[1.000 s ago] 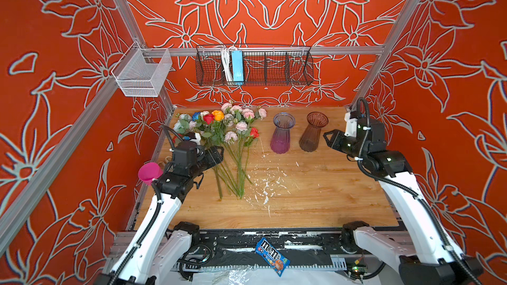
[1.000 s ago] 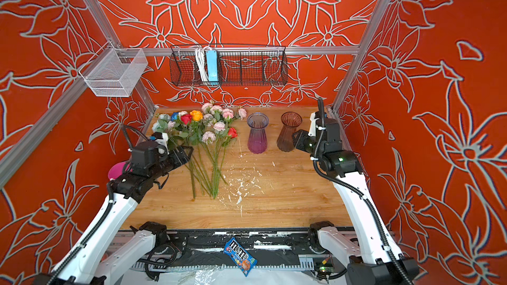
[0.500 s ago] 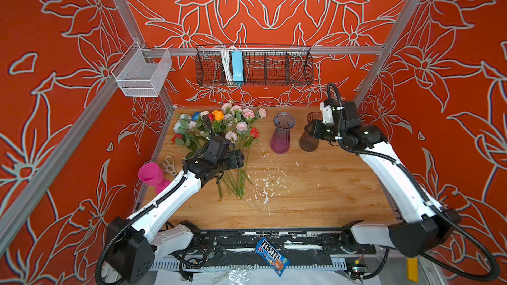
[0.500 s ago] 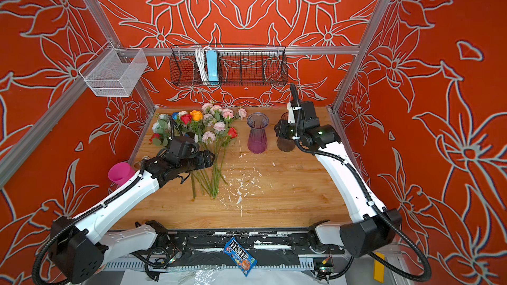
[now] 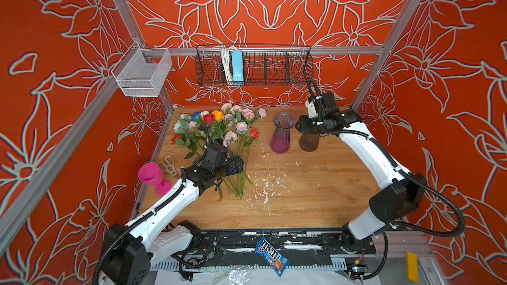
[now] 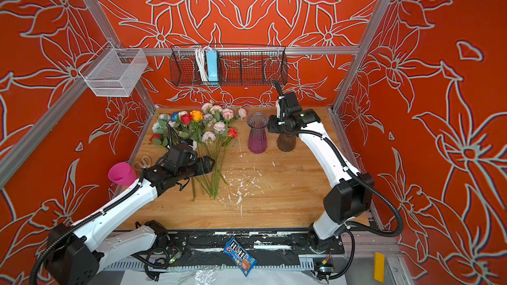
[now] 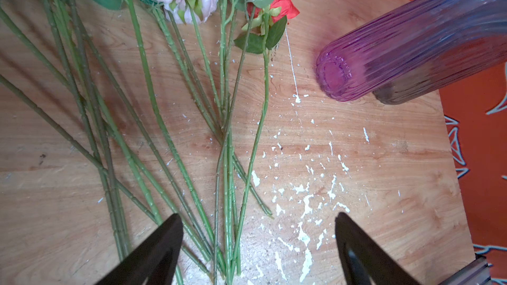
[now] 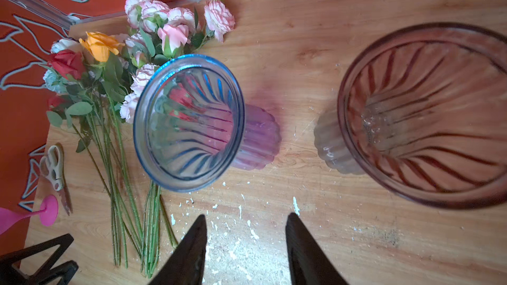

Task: Arrange flowers in a vase
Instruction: Pick up the vase from the top-center of the table.

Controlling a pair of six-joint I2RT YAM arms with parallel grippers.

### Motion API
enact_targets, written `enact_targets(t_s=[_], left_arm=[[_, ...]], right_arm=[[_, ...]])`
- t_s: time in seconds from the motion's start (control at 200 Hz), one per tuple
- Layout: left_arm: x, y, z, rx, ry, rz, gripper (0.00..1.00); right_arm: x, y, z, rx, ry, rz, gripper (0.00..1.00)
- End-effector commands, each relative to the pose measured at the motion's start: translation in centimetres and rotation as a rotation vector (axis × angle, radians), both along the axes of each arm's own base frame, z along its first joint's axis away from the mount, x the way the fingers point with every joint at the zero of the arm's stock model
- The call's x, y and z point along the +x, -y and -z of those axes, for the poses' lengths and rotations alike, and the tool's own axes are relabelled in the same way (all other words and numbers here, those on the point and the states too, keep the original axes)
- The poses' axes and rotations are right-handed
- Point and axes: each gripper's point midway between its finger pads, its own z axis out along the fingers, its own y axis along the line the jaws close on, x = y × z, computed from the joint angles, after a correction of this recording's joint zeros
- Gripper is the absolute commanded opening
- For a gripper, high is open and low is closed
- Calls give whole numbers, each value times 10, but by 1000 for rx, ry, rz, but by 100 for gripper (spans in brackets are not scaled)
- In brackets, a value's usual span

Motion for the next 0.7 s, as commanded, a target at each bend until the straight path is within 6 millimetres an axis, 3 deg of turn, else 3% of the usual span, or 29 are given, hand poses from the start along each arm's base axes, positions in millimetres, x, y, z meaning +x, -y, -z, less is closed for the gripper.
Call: enact_targets(t_s=[0.0, 0.5, 0.695], left_arm=[[-1, 3, -5, -36, 24, -5, 87], [-2, 4, 6, -43, 2, -7, 88], [-2, 5, 8, -38, -7, -1, 88]], right_arm=[[6, 0, -1, -26, 0, 8, 49], [34, -16, 8, -6, -33, -4, 49], [38, -18, 21, -14, -64, -2, 48]])
